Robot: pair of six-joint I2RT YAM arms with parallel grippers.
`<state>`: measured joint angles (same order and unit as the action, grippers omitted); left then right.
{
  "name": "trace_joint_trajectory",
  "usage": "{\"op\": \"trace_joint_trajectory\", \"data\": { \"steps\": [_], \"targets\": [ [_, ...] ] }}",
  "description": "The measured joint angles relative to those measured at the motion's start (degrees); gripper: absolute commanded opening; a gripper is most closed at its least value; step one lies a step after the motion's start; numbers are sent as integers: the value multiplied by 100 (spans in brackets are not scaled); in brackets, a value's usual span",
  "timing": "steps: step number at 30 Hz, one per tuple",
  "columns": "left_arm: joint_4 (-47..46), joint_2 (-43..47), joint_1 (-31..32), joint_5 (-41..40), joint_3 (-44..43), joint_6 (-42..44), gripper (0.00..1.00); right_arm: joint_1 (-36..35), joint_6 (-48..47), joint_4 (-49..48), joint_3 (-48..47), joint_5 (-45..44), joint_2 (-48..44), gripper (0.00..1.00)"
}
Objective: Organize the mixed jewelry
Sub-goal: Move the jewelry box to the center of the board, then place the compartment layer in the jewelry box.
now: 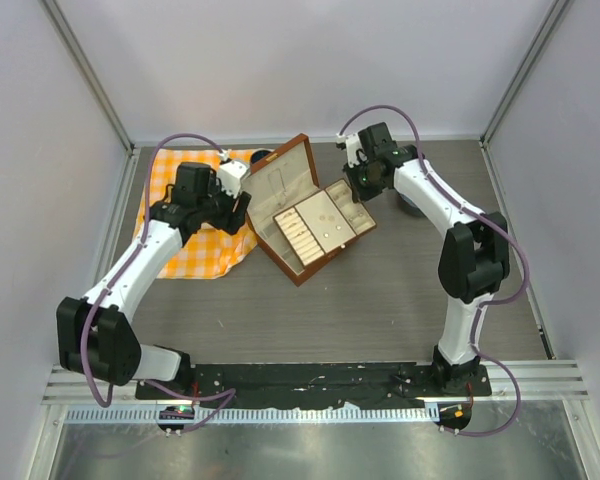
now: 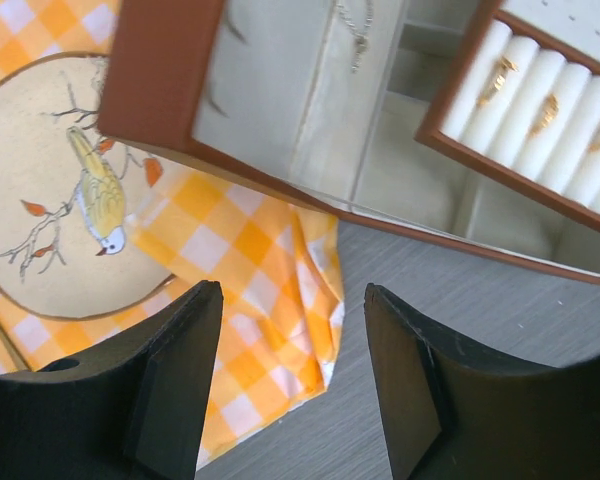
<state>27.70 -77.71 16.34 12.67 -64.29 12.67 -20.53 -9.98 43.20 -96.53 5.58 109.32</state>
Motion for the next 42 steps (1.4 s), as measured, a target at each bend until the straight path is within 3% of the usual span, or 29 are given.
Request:
{"op": "trace_joint_trajectory", "data": {
  "steps": [7,19,42],
  "targets": [
    [-146,-407,-306,-94,-214,-184,63,-138,-402,68,-634,321,422,1],
    [-411,-715,-586,581,-232,-481,64,-155,-822,271,-1471,584,1226,1],
    [-437,-621,-599,780,-98,-455,64,-446,-857,446,-1921,595,1753,1]
  ]
}}
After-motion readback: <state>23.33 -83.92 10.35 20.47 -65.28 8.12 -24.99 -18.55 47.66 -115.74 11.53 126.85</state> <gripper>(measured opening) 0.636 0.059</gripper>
